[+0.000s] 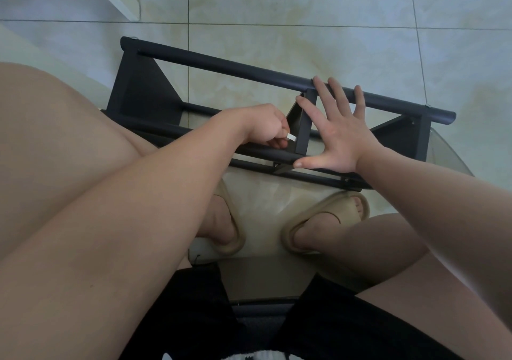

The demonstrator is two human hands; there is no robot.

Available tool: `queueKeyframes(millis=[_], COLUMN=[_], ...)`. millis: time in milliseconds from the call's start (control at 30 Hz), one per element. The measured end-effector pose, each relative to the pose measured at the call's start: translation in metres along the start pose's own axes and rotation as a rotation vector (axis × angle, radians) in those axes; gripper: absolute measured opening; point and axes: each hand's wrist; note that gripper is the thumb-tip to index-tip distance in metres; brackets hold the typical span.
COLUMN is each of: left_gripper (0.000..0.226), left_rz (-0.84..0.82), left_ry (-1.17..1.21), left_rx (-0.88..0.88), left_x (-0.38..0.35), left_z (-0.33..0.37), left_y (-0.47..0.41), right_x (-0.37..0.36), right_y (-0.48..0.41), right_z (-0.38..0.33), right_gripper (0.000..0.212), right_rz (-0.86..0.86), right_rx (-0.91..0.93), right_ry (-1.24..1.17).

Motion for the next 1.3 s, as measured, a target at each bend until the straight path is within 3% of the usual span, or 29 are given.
queueKeyframes(millis=[200, 533, 833, 1300], left_gripper=[0.027, 0.034, 0.029, 0.029], left_rz=[-0.009, 0.113, 0.075, 0.043], left_ry=[-0.103, -0.313, -0.149, -0.148], left_rx=[-0.011, -0.09, -0.057, -0.035], left_x=[0.001, 0.016, 0.006, 0.003], left_z=[0.0, 0.012, 0.009, 0.004], left_y=[0.001, 0.007, 0.004, 0.004], right_x=[0.0, 0.0, 0.001, 0.002], right_y=[0.0, 0.001, 0.0, 0.001], right_z=[0.0, 0.0, 0.0, -0.001], right_gripper=[0.127, 0.126, 0.126, 0.125], right_rz=[0.0, 0.006, 0.002, -0.007], right_rx=[0.0, 0.003, 0.0, -0.004], right_ry=[0.0, 0.0, 0.001, 0.009])
Point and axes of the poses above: each hand's wrist, its own y-axis away from the middle knuckle, its own x-axis out of the back of the hand, z = x × y
